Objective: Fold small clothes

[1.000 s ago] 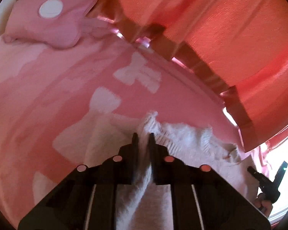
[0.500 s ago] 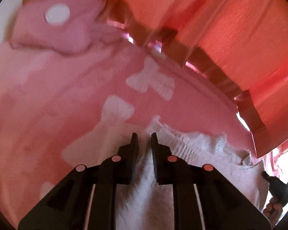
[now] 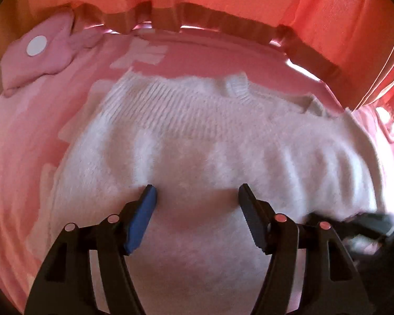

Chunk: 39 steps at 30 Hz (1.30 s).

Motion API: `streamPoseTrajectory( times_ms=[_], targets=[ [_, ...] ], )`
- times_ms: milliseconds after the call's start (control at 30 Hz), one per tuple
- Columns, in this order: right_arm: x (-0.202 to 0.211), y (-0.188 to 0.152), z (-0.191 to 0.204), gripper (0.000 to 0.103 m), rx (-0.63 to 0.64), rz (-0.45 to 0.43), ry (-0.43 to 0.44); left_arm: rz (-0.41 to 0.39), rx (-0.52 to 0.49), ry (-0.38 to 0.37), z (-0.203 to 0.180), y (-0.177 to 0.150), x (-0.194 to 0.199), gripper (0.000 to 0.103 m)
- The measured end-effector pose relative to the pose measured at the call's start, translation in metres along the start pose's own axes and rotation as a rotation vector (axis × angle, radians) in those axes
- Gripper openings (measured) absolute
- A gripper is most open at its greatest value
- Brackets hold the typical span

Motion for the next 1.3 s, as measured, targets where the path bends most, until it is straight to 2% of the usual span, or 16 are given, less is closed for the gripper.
streamPoseTrajectory(
  times_ms=[167, 267, 333, 400, 467, 600, 733, 800, 833, 933, 1000, 1033, 1067, 1200, 1267, 1300],
  targets=[
    [0.051, -0.007, -0.141, 0.004, -0.404, -0.064, -0.14, -0.023, 0.035, 0.096, 0.03, -0.01, 0.009, 0.064],
    [0.076, -0.015, -0.188, 0.009, -0.539, -0.115, -0.272, -0.031, 0.1, 0.09, 0.04, -0.007, 0.011, 0.063],
    [0.088, -0.009, -0.187, 0.017, -0.533, -0.181, -0.222, -0.067, 0.127, 0.084, 0.036, -0.003, 0.019, 0.065],
    [0.088, 0.002, -0.181, 0.019, -0.496, -0.219, -0.169, -0.083, 0.105, 0.092, 0.029, -0.001, 0.021, 0.075],
    [0.084, 0.003, -0.192, 0.027, -0.498, -0.194, -0.206, -0.073, 0.092, 0.112, 0.024, 0.001, 0.014, 0.076],
    [0.066, 0.012, -0.215, 0.032, -0.558, -0.188, -0.228, -0.06, 0.112, 0.129, 0.024, -0.001, 0.005, 0.078],
    [0.067, 0.012, -0.219, 0.023, -0.56, -0.193, -0.246, -0.063, 0.124, 0.12, 0.025, 0.001, 0.005, 0.078],
    [0.081, 0.013, -0.216, 0.021, -0.549, -0.245, -0.245, -0.06, 0.125, 0.117, 0.026, 0.001, 0.006, 0.079],
    [0.086, 0.015, -0.217, 0.023, -0.544, -0.268, -0.252, -0.059, 0.128, 0.116, 0.026, 0.001, 0.006, 0.079],
    [0.081, 0.018, -0.225, 0.051, -0.538, -0.267, -0.301, -0.059, 0.138, 0.108, 0.025, 0.002, 0.005, 0.082],
    [0.058, 0.015, -0.229, 0.042, -0.531, -0.186, -0.272, -0.059, 0.128, 0.12, 0.024, 0.002, 0.004, 0.082],
    [0.054, 0.014, -0.229, 0.02, -0.53, -0.187, -0.262, -0.06, 0.124, 0.125, 0.023, 0.002, 0.004, 0.082],
    [0.058, 0.016, -0.227, 0.007, -0.528, -0.206, -0.242, -0.059, 0.122, 0.128, 0.023, 0.001, 0.004, 0.082],
    [0.101, 0.012, -0.227, 0.006, -0.559, -0.336, -0.215, -0.057, 0.129, 0.121, 0.025, 0.002, 0.004, 0.082],
    [0.083, 0.004, -0.241, 0.006, -0.593, -0.277, -0.23, -0.055, 0.125, 0.124, 0.025, 0.003, 0.003, 0.083],
    [0.054, -0.002, -0.246, 0.006, -0.598, -0.173, -0.218, -0.054, 0.118, 0.131, 0.024, 0.003, 0.001, 0.085]
  ],
)
Point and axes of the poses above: each gripper's, at about its wrist camera, not at the fingertips, and x roughly against the way its jaws point, z to its left, y to its top, the point moved 6 cm from there along -x, roughly the way its jaws point, and after that the axes turned 8 degrees about z, right-handed, at the moved point
